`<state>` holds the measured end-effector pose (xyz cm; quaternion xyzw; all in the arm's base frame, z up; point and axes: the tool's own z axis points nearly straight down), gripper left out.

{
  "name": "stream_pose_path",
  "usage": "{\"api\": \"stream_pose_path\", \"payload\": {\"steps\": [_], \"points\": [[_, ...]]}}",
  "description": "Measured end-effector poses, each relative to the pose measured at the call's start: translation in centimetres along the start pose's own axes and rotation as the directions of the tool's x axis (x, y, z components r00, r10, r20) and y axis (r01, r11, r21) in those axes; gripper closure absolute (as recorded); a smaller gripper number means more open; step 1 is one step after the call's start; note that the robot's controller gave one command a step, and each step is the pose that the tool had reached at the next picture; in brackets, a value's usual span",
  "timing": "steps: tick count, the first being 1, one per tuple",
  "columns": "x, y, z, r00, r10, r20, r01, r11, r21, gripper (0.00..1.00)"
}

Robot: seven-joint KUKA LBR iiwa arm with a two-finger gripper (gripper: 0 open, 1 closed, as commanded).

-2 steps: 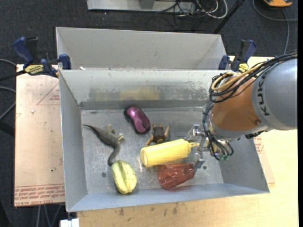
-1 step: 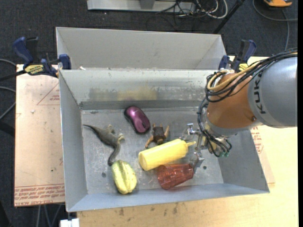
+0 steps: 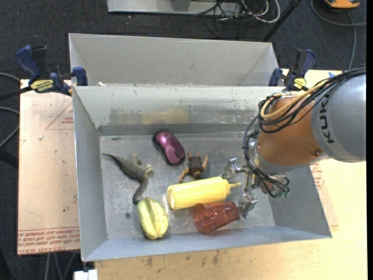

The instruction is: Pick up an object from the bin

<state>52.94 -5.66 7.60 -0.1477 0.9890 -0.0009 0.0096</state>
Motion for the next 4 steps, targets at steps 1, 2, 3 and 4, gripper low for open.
{"api": "stream_pose_path", "payload": {"steps": [1,2,3,4], "points": [[-0.4,1.1,0.2,0.979,0.205,-0.015,-0.205,0.979,0.003,0.0],[0.1,2.3,-1.0,0.925,0.38,-0.019,-0.38,0.925,0.002,0.0],[0.0,2.9,-0.6,0.997,0.077,-0.017,-0.077,0.997,-0.003,0.0],[0.4,3.3,-0.4,0.997,-0.075,-0.013,0.075,0.997,-0.004,0.0]]}}
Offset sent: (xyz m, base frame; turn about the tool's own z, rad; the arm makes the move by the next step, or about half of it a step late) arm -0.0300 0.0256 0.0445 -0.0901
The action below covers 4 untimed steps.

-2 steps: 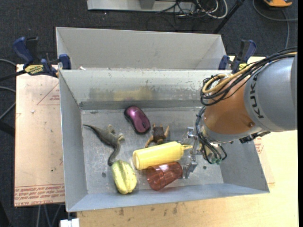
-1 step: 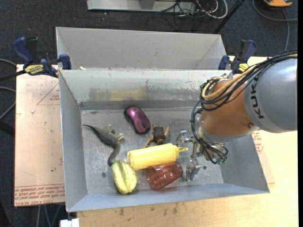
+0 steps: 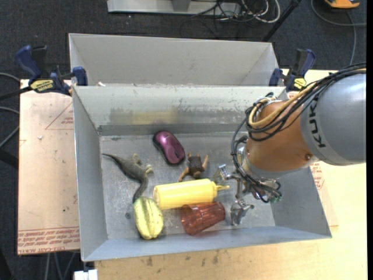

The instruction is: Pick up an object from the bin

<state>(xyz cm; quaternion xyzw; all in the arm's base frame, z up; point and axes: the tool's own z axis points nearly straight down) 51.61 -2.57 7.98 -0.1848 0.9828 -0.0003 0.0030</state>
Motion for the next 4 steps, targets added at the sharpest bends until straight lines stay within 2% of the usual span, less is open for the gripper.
{"api": "stream_pose_path", "payload": {"steps": [1,2,3,4], "points": [[-0.9,0.7,0.4,0.964,0.265,-0.007,-0.265,0.964,-0.001,0.0],[-1.6,7.1,0.2,0.996,-0.087,-0.003,0.087,0.996,-0.001,1.0],[-1.6,7.1,0.2,0.996,-0.088,-0.003,0.088,0.996,-0.001,1.0],[-1.2,7.0,-4.1,0.996,-0.093,-0.011,0.093,0.996,-0.006,1.0]]}}
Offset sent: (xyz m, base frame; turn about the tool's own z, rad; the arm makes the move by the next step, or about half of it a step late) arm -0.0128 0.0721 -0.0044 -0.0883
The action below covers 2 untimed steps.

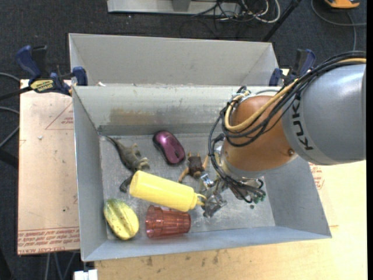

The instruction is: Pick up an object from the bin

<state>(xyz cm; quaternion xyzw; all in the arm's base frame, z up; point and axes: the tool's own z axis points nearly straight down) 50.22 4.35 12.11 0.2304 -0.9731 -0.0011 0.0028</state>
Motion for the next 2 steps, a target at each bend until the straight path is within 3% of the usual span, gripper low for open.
{"api": "stream_pose_path", "payload": {"steps": [1,2], "points": [[0.7,0.3,-4.5,1.0,0.019,0.005,-0.019,1.0,0.002,1.0],[0.1,-0.4,-9.3,1.0,0.031,0.003,-0.031,1.0,0.001,1.0]]}}
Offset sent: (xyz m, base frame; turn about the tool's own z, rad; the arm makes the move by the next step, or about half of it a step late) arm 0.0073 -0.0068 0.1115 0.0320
